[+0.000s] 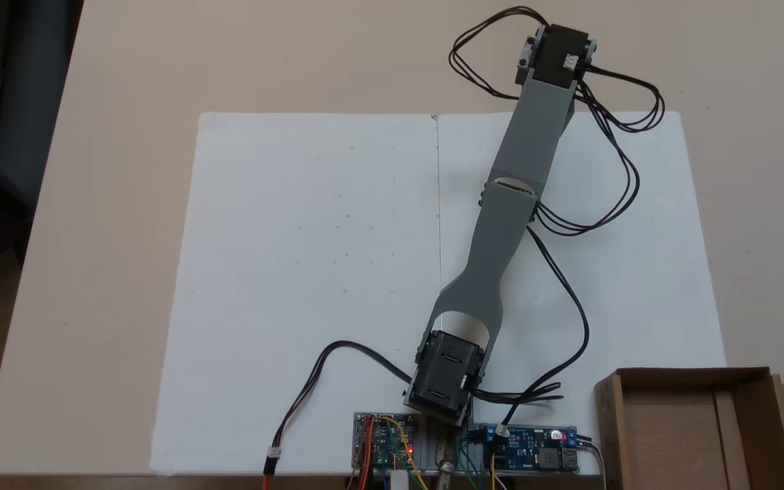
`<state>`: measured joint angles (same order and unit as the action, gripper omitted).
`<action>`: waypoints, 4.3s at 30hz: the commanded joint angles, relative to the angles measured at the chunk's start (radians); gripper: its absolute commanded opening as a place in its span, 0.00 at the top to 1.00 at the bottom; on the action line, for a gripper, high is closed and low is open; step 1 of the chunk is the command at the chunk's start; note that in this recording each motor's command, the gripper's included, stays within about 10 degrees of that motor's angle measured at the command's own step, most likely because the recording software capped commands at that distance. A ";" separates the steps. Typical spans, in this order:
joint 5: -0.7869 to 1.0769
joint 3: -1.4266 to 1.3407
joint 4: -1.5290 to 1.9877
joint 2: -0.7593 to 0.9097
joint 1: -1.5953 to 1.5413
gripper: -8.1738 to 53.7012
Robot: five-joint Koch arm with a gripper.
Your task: Grasp a green dice and put it in the bin.
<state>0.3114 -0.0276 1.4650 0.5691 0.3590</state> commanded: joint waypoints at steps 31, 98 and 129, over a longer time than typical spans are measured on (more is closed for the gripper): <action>0.098 0.058 0.175 0.005 0.017 0.09; 0.091 0.058 0.175 -0.133 0.000 0.14; 0.077 0.058 0.092 -0.138 -0.003 0.17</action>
<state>0.3221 -0.0291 1.4665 0.3927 0.3528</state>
